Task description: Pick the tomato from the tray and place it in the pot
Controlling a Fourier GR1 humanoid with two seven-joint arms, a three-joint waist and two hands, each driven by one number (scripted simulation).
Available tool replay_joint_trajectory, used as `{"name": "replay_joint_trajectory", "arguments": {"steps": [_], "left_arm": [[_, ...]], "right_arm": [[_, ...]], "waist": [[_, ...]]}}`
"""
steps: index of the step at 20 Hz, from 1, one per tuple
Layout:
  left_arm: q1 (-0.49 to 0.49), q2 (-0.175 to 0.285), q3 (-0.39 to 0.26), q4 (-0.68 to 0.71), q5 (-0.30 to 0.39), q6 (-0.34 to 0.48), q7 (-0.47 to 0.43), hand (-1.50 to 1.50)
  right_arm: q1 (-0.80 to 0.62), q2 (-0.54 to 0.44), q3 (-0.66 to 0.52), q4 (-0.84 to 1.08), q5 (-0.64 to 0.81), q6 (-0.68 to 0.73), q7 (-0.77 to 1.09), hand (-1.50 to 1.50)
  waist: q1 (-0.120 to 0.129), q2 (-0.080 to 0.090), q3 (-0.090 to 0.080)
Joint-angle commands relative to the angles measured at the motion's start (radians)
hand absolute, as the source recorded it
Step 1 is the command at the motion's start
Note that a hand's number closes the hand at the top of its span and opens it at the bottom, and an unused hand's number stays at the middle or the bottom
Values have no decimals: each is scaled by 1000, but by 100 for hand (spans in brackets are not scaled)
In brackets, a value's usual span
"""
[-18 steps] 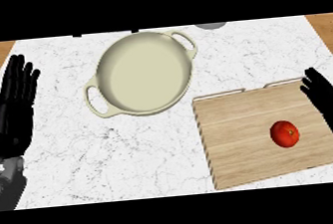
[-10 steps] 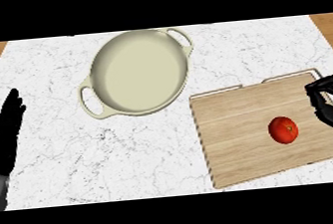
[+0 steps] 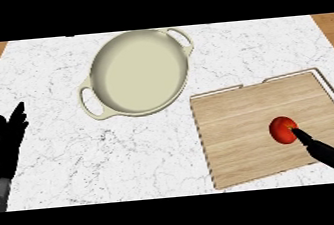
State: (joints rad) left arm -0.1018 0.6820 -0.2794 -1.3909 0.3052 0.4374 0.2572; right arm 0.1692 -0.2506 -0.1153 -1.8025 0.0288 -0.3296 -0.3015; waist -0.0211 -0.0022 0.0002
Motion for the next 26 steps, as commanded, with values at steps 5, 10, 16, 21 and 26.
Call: {"name": "replay_joint_trajectory", "arguments": {"steps": [5, 10, 16, 21, 26], "left_arm": [[-25, -28, -3, 13, -22, -9, 43, 0], [-28, -19, 17, 12, -25, -24, 42, 0], [-41, -48, 4, 48, -60, -27, 36, 0], [-21, -40, 43, 14, -66, -77, 39, 0], [-39, -126, 52, 41, -146, -38, 62, 0]], "right_arm": [[196, -157, 61, -241, 253, 30, 333, -150], [215, -350, -9, -335, 222, 235, 554, -150], [204, -449, 68, -411, 160, 445, 777, -150], [108, -466, 54, -457, 104, 544, 963, -150], [30, -368, 102, -319, 201, 555, 956, -150]], "waist": [[5, 2, -4], [17, 4, -3], [24, 6, -2], [27, 3, -1], [23, 3, 0]]}}
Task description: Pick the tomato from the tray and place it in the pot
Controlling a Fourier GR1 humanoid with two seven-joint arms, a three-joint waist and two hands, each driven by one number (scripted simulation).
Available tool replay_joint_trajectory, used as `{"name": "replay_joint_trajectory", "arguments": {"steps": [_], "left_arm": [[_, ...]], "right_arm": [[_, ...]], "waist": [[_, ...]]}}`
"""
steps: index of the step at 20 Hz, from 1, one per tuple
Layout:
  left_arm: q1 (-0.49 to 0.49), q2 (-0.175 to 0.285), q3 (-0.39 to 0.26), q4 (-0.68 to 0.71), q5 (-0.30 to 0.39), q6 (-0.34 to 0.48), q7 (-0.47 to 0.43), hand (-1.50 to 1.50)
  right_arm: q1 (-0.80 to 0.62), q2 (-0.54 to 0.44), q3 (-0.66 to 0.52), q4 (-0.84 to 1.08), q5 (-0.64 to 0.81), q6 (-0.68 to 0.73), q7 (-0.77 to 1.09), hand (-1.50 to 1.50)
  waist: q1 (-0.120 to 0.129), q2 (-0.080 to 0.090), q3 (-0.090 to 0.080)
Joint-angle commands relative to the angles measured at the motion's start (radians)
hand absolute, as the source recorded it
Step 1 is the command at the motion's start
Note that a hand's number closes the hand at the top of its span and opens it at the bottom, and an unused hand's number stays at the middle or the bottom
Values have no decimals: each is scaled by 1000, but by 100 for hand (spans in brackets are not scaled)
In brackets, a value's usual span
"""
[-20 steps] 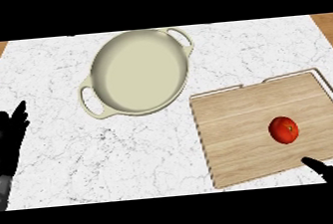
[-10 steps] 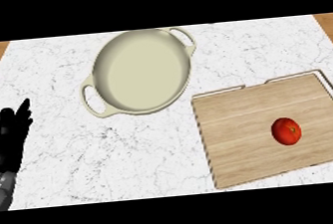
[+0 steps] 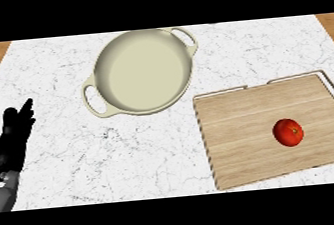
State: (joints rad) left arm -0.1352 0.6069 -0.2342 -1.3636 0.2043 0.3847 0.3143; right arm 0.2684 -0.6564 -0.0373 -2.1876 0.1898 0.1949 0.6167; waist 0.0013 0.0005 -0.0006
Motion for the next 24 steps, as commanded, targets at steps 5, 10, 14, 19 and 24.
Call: {"name": "replay_joint_trajectory", "arguments": {"steps": [5, 10, 14, 19, 24], "left_arm": [[-17, -47, 79, 38, -52, -67, 6, 0], [-13, -67, 72, -79, -120, -46, 129, 0], [23, -57, 164, -52, -103, -142, 63, 0], [0, -113, 163, -46, -164, -142, 80, 0], [57, -165, 199, -101, -228, -143, 79, 0]], "right_arm": [[-43, 113, 31, 150, 114, 53, -56, -150], [-108, 169, 63, 235, 188, 64, -48, -150], [-103, 234, 79, 220, 248, 57, -74, -150], [-262, 262, 44, 456, 314, 24, -167, -150], [-190, 292, 35, 385, 352, 78, -134, -150]], "waist": [[-3, 0, 1], [0, -1, 1], [-1, -1, 1], [1, 0, 1], [-1, -1, 1]]}}
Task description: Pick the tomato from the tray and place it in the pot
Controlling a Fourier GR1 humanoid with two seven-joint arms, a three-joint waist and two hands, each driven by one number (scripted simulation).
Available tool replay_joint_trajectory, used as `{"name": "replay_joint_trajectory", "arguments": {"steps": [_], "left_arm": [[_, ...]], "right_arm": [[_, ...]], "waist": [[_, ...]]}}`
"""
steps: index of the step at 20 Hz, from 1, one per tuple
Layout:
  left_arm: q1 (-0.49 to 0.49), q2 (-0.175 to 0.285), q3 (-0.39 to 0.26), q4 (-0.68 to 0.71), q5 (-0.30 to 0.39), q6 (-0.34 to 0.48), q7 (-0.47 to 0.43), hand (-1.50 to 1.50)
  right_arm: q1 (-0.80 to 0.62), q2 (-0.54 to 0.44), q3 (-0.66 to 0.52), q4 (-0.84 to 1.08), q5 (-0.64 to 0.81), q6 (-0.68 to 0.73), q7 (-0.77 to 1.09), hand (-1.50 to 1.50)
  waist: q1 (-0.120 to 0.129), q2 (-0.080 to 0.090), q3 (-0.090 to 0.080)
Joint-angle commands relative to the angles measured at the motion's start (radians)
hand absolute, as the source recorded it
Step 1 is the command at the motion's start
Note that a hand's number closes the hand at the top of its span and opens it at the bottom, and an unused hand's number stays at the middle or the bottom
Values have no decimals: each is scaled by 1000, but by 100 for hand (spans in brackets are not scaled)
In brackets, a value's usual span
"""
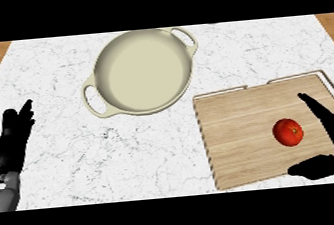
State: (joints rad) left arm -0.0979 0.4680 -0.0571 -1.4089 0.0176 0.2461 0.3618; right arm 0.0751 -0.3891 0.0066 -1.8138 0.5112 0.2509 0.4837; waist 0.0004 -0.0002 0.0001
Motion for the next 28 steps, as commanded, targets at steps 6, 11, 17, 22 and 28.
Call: {"name": "replay_joint_trajectory", "arguments": {"steps": [6, 11, 17, 22, 28], "left_arm": [[51, -46, 61, -75, -52, -45, 18, 0], [-22, -96, 58, -68, -124, -38, 93, 0], [20, -91, 129, -99, -111, -122, 86, 0], [-1, -142, 138, -1, -159, -126, 17, 0], [-13, -134, 167, -46, -168, -143, 62, 0]], "right_arm": [[-17, 32, -47, 175, 30, 28, -117, -150], [-55, 90, -14, 113, 61, 69, -10, -150], [-68, 92, -64, 213, 74, 53, -114, -150], [-99, 109, -57, 283, 115, 48, -130, -150], [-100, 129, -61, 317, 134, -27, -235, 150]], "waist": [[1, 0, 0], [-1, 0, 0], [0, -1, 0], [-1, 0, 0], [-1, 0, 0]]}}
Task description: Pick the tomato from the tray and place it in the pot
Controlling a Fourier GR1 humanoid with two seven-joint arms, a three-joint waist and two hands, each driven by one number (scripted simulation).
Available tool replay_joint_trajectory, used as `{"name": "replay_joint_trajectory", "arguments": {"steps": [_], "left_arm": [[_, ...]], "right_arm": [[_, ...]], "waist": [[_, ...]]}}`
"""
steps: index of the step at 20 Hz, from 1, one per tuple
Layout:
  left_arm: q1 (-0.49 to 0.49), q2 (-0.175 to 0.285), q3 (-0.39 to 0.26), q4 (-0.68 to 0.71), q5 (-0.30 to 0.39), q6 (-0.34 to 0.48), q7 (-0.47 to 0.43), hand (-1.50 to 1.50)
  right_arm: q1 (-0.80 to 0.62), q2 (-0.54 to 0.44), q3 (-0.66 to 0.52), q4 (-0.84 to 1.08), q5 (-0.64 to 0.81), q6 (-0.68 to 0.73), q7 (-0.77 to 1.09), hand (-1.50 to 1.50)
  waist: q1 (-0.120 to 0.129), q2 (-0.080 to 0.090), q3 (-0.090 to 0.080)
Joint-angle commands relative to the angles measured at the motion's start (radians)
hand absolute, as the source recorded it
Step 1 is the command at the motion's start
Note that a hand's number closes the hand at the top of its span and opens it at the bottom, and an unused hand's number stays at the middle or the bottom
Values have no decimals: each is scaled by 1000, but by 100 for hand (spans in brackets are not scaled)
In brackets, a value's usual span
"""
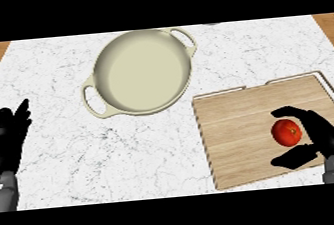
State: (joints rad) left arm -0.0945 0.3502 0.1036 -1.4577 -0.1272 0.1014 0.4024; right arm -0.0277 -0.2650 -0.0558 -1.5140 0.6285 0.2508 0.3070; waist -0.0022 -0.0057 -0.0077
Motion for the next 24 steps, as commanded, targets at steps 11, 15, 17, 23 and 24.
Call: {"name": "replay_joint_trajectory", "arguments": {"steps": [11, 15, 17, 23, 24], "left_arm": [[10, -36, 29, 7, -32, -40, -13, 0], [-8, -54, 25, 3, -50, -12, 9, 0], [21, -58, 22, 5, -52, -8, -33, 0], [7, -29, 46, -12, -44, -12, 4, 0], [25, -26, 38, -6, -43, -28, -1, 0]], "right_arm": [[-35, -23, -9, -24, 152, -134, -86, 150], [35, -29, -22, -89, 220, -235, -94, 150], [70, 81, 86, -234, 369, -214, 218, 150], [202, 221, 259, -332, 721, -210, 594, 150], [192, 248, 300, -379, 777, -199, 646, 150]], "waist": [[2, 5, 8], [-3, 5, 8], [-12, 1, 5], [-35, -10, -1], [-29, -12, -3]]}}
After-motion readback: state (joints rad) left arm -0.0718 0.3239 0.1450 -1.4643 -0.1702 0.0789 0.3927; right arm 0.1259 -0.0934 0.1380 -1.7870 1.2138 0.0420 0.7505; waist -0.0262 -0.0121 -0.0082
